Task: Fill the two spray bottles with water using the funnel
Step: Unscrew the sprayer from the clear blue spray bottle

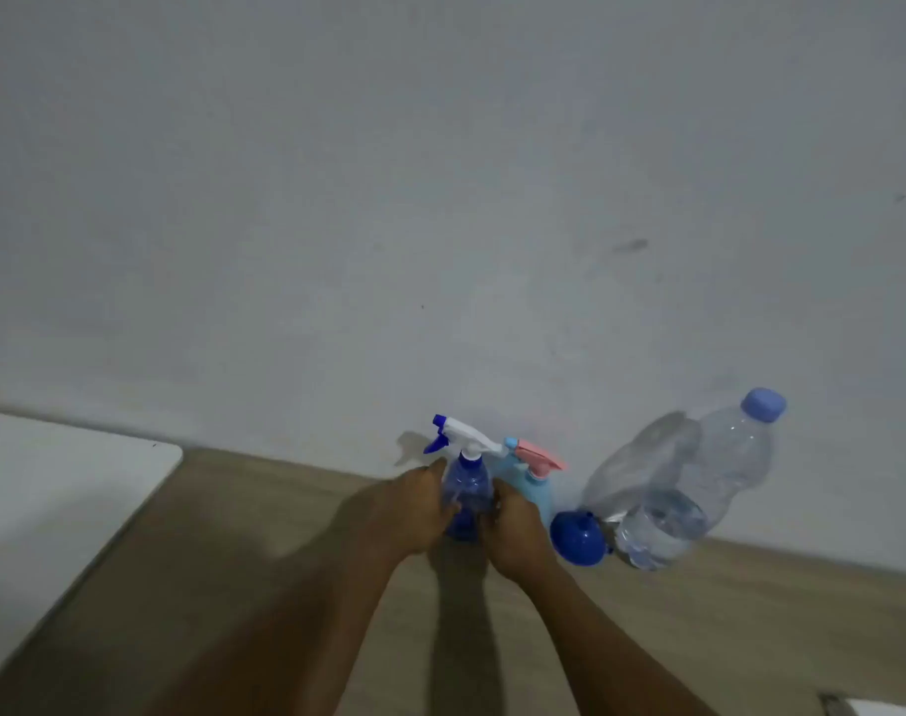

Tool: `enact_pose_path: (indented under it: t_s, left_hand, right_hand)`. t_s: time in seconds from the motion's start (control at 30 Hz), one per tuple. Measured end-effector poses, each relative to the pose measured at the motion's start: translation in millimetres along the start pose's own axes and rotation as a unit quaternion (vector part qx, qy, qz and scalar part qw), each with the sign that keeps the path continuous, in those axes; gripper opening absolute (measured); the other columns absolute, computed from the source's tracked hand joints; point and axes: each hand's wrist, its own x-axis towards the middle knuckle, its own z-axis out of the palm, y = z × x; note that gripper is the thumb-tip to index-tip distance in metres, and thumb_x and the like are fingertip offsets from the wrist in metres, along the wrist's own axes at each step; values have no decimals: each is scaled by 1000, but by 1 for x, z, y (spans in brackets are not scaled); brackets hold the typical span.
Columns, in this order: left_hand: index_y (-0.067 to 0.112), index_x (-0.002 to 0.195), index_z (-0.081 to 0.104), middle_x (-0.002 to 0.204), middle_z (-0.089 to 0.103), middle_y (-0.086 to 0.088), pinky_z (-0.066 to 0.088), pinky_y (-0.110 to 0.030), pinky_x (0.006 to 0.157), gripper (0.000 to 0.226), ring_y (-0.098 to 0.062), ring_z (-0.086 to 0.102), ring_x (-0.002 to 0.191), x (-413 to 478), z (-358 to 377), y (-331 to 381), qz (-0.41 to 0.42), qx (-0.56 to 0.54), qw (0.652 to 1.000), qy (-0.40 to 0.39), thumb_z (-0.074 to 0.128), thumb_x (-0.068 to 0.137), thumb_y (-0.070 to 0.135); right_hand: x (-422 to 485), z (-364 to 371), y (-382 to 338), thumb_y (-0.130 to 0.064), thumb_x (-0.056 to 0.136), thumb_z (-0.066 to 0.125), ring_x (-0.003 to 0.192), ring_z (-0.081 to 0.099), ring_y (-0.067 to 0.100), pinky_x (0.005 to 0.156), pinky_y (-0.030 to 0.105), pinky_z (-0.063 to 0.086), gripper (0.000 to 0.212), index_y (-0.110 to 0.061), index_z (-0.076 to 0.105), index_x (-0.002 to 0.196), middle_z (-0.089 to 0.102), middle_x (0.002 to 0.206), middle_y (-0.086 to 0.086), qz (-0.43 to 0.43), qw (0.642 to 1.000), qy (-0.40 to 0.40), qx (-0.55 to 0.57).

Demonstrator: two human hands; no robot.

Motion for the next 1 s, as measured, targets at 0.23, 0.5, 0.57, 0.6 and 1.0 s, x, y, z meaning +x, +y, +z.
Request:
enact_pose_path:
  t_s: [0.23,0.5,0.57,0.6,1.0]
  left_hand:
    - [26,135,51,124,66,1,39,-23,79,35,-20,63,107,1,9,4,0,-24,999,32,52,101,31]
    - [28,128,58,116,71,2,36,-21,69,34,-19,66,100,-50,21,11,-14,-29,996,80,55,98,43]
    - [27,127,59,116,71,2,36,-23,70,36,-20,66,98,-68,28,22,-17,-32,996,81,53,98,47]
    - [26,127,60,116,71,2,37,-20,68,36,-18,66,96,-77,32,30,-13,-42,996,75,53,98,47]
    - [19,125,64,111,73,2,39,-11,72,40,-14,67,97,-163,94,69,-1,-137,989,46,73,88,30]
  right_hand:
    - [2,8,8,-8,103,46,78,59,-2,69,8,45,18,-10,60,114,62,94,-5,-11,995,9,97]
    - [-59,5,10,-5,98,49,96,57,8,83,20,43,29,-10,60,124,65,111,0,-33,993,32,105]
    - [-83,4,20,-6,99,52,86,62,0,77,15,46,18,-13,64,110,69,102,-3,-47,990,52,123]
    - [-95,2,25,-7,99,53,83,64,-2,73,11,46,15,-14,66,105,70,96,-5,-51,988,63,129]
    - [-208,-17,70,-11,96,60,92,66,-3,78,18,54,38,-49,56,97,67,93,-21,0,983,93,158]
